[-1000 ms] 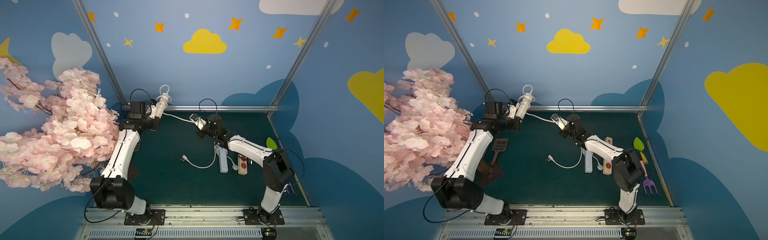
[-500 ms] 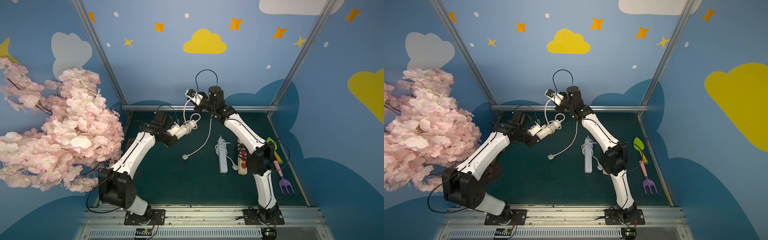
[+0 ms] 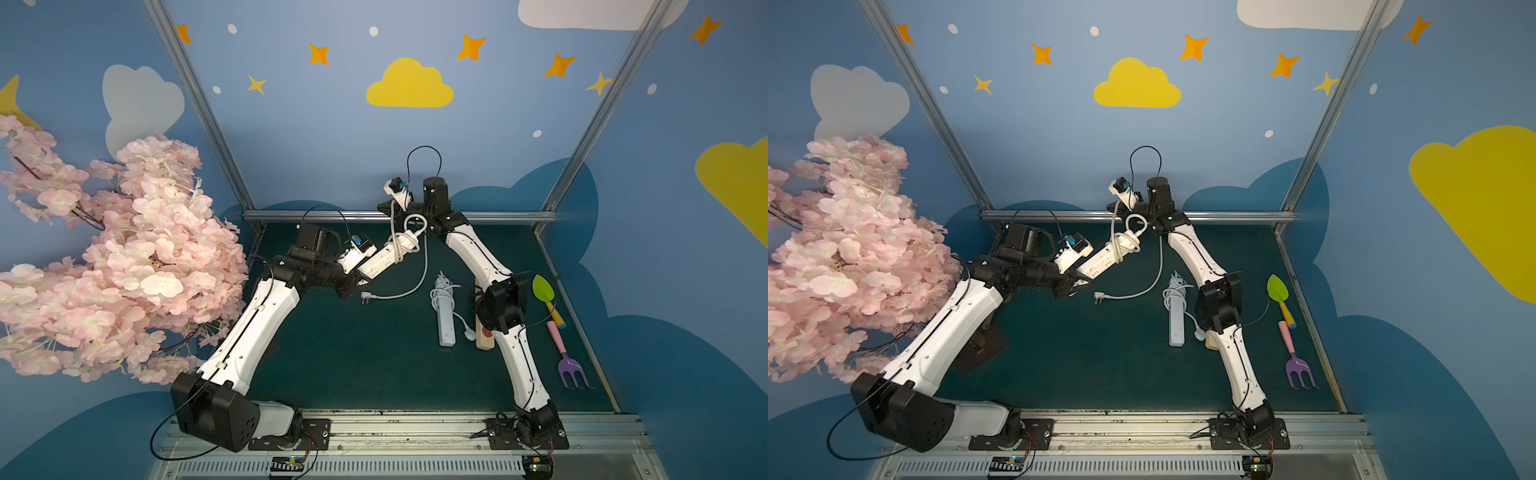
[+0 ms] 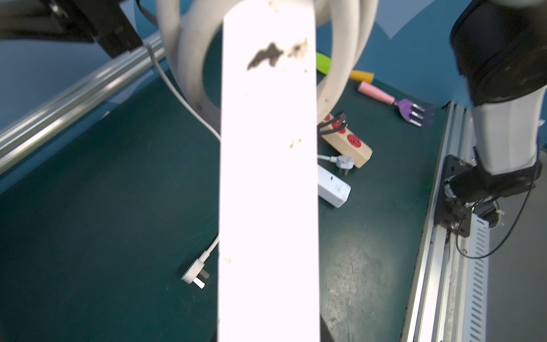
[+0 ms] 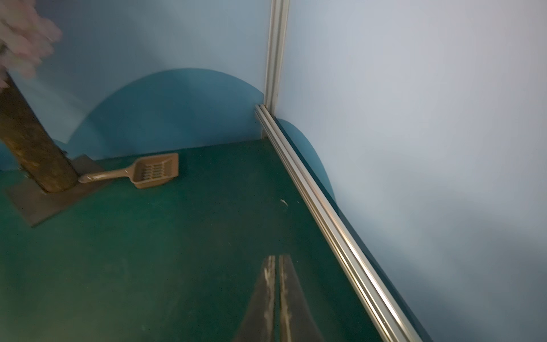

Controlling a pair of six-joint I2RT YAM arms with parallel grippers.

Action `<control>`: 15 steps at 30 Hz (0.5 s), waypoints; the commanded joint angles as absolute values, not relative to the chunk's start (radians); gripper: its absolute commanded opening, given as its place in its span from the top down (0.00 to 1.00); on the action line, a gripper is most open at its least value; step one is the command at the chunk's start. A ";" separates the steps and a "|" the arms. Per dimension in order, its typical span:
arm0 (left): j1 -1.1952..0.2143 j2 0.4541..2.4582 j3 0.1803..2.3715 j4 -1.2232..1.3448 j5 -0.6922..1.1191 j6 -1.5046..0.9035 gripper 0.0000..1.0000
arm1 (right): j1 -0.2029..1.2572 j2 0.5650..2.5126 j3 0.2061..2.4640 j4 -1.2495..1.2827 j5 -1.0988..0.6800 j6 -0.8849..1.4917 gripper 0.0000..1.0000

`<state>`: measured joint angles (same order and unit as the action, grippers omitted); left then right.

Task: Wrap the cord around the power strip
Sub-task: Wrap the power cord around the power strip.

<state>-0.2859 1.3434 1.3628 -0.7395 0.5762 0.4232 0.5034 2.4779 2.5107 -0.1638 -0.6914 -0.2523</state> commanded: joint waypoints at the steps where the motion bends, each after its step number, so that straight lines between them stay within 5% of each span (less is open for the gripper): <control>1: -0.299 1.274 1.360 -0.546 0.795 0.377 0.97 | 0.485 2.490 2.427 0.010 -0.666 0.009 0.89; 7: -0.288 1.273 1.372 -0.364 0.779 0.214 0.97 | 0.552 2.447 2.205 0.168 -0.493 0.126 0.69; 15: -0.288 1.275 1.418 -0.373 0.758 0.165 0.97 | 0.608 2.534 2.254 0.204 -0.325 0.185 0.60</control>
<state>-0.2821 1.3216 1.3548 -0.5076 0.6758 0.1673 0.6117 2.4889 2.2047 0.1768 -0.4423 0.1322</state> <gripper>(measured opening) 0.273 0.399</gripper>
